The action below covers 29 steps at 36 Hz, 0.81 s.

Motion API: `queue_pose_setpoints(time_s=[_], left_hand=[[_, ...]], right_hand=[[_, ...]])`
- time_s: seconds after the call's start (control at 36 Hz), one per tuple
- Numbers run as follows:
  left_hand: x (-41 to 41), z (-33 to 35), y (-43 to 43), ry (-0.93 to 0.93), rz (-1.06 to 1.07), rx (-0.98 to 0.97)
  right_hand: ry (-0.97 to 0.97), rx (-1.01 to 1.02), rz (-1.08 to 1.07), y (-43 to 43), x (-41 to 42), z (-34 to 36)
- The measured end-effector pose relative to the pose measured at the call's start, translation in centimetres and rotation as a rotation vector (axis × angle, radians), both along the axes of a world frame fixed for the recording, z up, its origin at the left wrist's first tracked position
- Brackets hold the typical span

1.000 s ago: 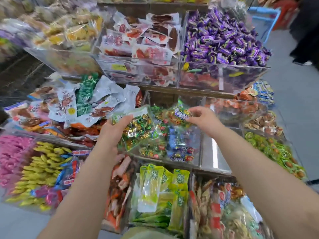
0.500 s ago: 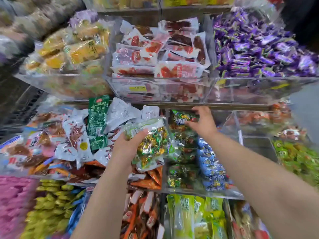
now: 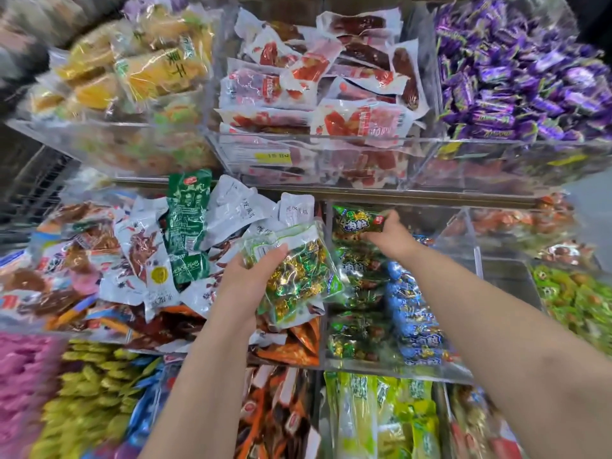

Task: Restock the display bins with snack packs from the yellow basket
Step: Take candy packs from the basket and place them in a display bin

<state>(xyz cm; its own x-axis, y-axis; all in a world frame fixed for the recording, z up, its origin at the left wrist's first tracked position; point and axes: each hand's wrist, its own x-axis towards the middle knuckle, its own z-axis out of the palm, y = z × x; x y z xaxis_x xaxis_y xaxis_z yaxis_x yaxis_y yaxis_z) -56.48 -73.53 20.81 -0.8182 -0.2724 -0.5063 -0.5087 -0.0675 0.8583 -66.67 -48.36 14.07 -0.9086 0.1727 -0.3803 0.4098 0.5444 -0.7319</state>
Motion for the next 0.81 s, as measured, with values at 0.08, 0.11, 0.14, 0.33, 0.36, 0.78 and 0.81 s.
queue_pose_setpoints(time_s=[0.08,0.11,0.14,0.33,0.36,0.78,0.81], left_hand=[[0.1,-0.1,0.2,-0.003,0.002,0.001],[0.1,-0.1,0.3,-0.006,0.002,0.006],[0.1,-0.1,0.3,-0.007,0.003,0.011],[0.0,-0.2,0.6,0.004,0.009,0.042],[0.0,-0.2,0.7,0.002,0.004,0.050],[0.4,0.1,4.2,0.075,-0.058,-0.026],[0.4,0.0,4.5,0.074,-0.062,-0.031]], right_hand=[[-0.058,0.000,-0.035,-0.8,0.2,0.5],[-0.019,-0.021,-0.091,-1.0,0.4,0.3],[0.047,-0.027,-0.169,-1.1,0.6,0.2],[0.220,-0.091,-0.348,-1.5,3.4,-1.5],[0.210,-0.085,-0.314,-1.5,3.7,-1.6],[-0.026,-0.454,0.166,-2.9,9.5,3.9],[-0.022,-0.431,0.186,-2.7,9.7,3.8]])
